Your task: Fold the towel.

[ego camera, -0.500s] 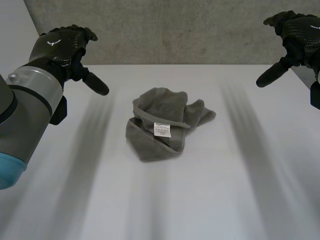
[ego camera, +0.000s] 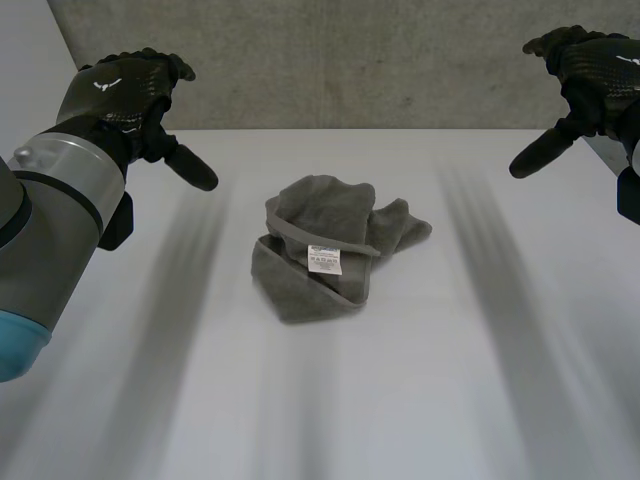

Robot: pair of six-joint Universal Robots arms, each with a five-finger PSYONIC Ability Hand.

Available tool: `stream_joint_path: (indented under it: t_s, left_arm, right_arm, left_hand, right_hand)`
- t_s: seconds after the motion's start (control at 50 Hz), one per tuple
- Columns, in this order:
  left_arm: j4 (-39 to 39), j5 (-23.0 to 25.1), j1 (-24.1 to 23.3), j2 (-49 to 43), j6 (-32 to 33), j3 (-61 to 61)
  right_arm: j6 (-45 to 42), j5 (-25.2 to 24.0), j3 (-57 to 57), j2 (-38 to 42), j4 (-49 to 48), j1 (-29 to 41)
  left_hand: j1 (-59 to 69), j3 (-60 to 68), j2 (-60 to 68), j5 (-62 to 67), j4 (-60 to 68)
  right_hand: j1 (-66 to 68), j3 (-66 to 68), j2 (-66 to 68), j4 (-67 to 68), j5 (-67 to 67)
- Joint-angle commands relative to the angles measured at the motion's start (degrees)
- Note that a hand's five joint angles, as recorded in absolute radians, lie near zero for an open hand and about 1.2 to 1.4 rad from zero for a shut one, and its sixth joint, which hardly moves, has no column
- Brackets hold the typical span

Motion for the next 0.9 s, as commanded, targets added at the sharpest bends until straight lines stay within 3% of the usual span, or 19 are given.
stream_joint_path:
  t_s: [0.02,0.3,0.4,0.42,0.44,0.48,0.54,0.62,0.7,0.78,0.9]
  left_arm:
    - [0.1,0.0,0.0,0.0,0.0,0.0]
    - [0.2,0.2,-0.2,-1.1,0.3,-1.3]
    - [1.5,0.4,-0.2,-4.3,1.7,-3.1]
    - [1.6,0.4,-0.2,-4.3,1.7,-3.1]
    - [1.7,0.5,-0.1,-6.9,3.3,-3.6]
    - [1.7,0.5,-0.2,-10.1,5.6,-4.2]
    - [1.9,0.7,-0.7,-14.6,9.0,-4.7]
    - [3.1,2.1,-1.6,-18.2,11.6,-4.5]
    - [7.6,6.3,-1.0,-21.5,12.8,-4.5]
    - [10.2,10.1,-0.9,-24.6,14.9,-3.5]
    - [10.5,12.1,-0.9,-27.8,20.0,-1.8]
  right_arm:
    - [0.0,-0.1,0.0,0.1,0.0,-0.3]
    - [-1.4,-1.1,0.7,0.2,-0.5,0.7]
    - [-10.1,-8.2,2.8,0.2,0.8,1.5]
    - [-16.3,-11.2,4.8,0.3,1.2,1.9]
    - [-16.3,-11.3,4.9,0.3,1.2,1.9]
    - [-27.9,-14.6,8.3,1.2,0.9,4.5]
    - [-32.8,-14.9,9.4,2.3,0.6,6.7]
    - [-45.5,-14.0,10.9,8.2,-3.7,13.6]
    - [-52.9,-12.1,11.1,11.5,-9.7,16.8]
    - [-54.7,-12.6,10.7,13.4,-12.0,17.3]
    - [-54.0,-11.2,9.0,18.0,-11.9,21.7]
  left_hand:
    - [-5.6,-2.2,-3.3,-2.7,-2.7]
    - [-5.3,-2.2,-3.0,-2.7,-2.7]
    - [-5.1,-2.2,-2.8,-2.5,-2.7]
    - [-5.1,-2.2,-2.8,-2.5,-2.7]
    - [-5.3,-2.2,-3.0,-2.7,-2.7]
    - [-5.5,-2.2,-3.2,-2.7,-2.7]
    - [-5.6,-2.2,-3.3,-2.7,-2.7]
    - [-5.6,-2.2,-3.3,-2.7,-2.7]
    - [-5.6,-2.2,-3.3,-2.7,-2.7]
    - [-5.1,-2.2,-2.8,-2.5,-2.7]
    - [-5.0,-2.2,-2.7,-2.3,-2.7]
  right_hand:
    - [-5.6,0.8,-4.9,1.6,-3.4]
    - [-5.6,0.8,-4.9,1.6,-3.4]
    - [-5.6,0.8,-4.9,1.6,-3.4]
    - [-5.6,0.8,-4.9,1.6,-3.4]
    - [-5.6,0.8,-4.9,1.6,-3.4]
    - [-5.6,0.8,-4.9,1.6,-3.4]
    - [-5.2,0.8,-4.6,1.6,-3.4]
    - [-3.9,0.8,-3.3,1.6,-3.4]
    - [1.8,0.8,2.4,1.6,-3.4]
    - [2.0,0.8,2.6,1.6,-3.4]
    - [2.0,0.8,2.6,1.6,-3.4]
